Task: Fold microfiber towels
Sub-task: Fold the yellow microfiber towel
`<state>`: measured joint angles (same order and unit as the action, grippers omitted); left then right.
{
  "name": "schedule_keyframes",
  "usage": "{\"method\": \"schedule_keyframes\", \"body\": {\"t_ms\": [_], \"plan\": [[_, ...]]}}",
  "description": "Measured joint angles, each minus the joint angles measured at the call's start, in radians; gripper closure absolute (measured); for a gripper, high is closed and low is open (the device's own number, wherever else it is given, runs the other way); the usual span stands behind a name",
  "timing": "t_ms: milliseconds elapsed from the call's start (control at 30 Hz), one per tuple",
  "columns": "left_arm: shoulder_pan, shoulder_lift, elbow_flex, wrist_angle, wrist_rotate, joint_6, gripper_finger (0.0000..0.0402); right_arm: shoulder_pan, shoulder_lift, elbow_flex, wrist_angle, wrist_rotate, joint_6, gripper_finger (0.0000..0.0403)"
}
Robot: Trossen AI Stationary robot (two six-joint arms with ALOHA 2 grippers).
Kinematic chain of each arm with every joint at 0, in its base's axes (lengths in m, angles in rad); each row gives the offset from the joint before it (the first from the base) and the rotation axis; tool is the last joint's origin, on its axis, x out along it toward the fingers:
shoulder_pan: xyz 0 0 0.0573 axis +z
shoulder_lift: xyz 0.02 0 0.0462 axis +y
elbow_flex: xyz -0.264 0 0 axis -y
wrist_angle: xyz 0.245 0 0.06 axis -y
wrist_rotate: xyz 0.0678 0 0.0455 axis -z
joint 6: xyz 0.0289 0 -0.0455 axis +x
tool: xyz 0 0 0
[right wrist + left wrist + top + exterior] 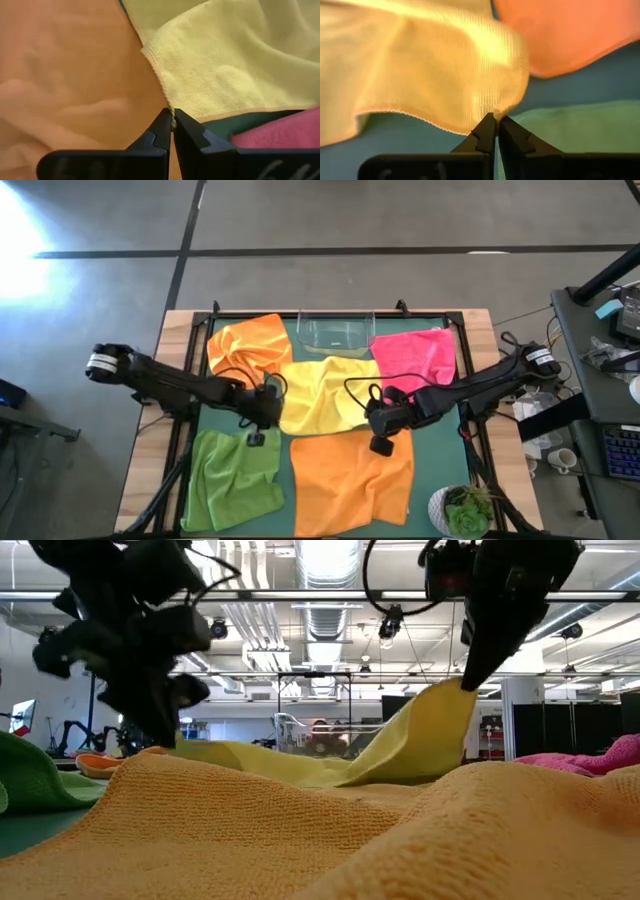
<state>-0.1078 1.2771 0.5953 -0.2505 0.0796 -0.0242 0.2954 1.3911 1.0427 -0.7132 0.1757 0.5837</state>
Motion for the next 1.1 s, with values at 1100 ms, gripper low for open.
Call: {"method": "schedule_keyframes", "body": {"t_ms": [1100], "plan": [[-0.256, -0.245, 0.044, -0.158, 0.001, -0.751, 0.0402, 0.266, 0.012, 0.116, -0.027, 0.007, 0.458, 0.0394]]}}
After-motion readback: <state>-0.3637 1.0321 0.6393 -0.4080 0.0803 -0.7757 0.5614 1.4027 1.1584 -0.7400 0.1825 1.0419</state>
